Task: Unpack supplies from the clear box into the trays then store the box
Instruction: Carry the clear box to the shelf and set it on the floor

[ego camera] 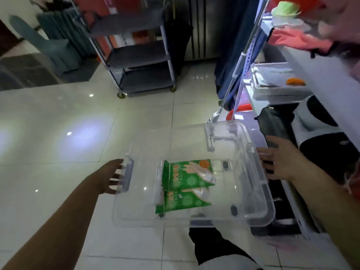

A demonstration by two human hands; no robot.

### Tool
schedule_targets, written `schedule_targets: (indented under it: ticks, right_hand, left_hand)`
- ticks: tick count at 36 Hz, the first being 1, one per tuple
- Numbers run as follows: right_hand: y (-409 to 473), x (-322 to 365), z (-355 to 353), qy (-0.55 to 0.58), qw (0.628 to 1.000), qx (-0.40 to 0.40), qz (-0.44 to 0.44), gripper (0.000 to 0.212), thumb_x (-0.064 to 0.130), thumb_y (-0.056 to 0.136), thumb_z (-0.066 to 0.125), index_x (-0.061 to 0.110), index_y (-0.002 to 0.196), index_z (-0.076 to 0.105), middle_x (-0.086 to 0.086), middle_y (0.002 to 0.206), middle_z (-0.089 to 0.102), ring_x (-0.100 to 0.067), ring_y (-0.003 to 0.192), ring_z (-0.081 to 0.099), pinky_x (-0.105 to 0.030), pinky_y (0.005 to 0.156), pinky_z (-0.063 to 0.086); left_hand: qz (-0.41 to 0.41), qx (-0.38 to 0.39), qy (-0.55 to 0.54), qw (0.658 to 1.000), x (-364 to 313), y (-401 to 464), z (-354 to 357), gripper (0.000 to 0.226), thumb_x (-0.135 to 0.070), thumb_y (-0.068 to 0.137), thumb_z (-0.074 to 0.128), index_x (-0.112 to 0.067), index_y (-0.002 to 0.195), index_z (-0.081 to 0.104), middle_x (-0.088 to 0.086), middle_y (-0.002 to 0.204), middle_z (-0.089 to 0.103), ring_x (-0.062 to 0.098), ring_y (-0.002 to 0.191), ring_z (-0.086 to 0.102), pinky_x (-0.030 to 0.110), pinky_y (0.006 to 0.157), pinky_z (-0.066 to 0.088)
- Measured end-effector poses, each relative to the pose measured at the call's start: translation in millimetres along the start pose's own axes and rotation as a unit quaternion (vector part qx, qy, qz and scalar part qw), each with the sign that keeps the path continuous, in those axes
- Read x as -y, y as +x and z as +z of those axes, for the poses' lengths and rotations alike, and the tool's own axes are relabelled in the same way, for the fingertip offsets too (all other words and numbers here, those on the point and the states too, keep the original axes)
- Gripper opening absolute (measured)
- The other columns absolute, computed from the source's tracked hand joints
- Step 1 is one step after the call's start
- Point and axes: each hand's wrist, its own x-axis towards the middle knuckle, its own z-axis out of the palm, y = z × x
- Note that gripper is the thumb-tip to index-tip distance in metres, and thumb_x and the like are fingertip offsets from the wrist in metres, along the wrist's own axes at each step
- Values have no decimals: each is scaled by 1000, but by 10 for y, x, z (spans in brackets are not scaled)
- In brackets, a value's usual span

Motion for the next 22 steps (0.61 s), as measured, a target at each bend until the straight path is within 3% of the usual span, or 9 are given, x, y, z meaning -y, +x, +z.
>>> schedule_targets:
  ticks: [8, 14, 19, 22]
  right_hand:
    - [1251, 833, 314, 78, 996, -44, 31, 50, 62, 80, 57, 16, 94, 73, -2, 76, 59, -21, 58, 46, -29, 60, 40]
    - [1740, 1208, 360, 130, 986, -85, 52, 58, 64, 82, 54, 16, 110, 72, -2, 69, 62, -21, 58, 53, -33, 69, 44]
    - [2041, 1320, 401, 181, 977, -100, 51, 73, 70, 77, 54, 10, 113, 72, -10, 110, 68, -29, 87, 61, -43, 77, 51]
    - [2148, 1235, 478, 243, 959, -133, 58, 80, 74, 80, 51, 7, 119, 69, -13, 117, 64, -30, 91, 58, -47, 86, 46]
  left_hand:
    - [5, 28, 86, 996, -1833, 1046, 222, 39, -49, 94, 53, -16, 113, 60, 20, 114, 62, 37, 102, 61, 53, 89, 48]
    - [16, 72, 116, 991, -2939, 1716, 459, 37, -51, 94, 50, -20, 109, 62, 16, 106, 61, 33, 94, 60, 50, 85, 47]
    - [16, 116, 177, 977, -3787, 2451, 767, 41, -52, 94, 48, -18, 113, 62, 17, 106, 60, 35, 94, 59, 47, 80, 48]
    - [15, 150, 237, 960, -4267, 2908, 1088, 43, -55, 92, 49, -19, 111, 62, 16, 104, 60, 35, 91, 60, 47, 75, 51]
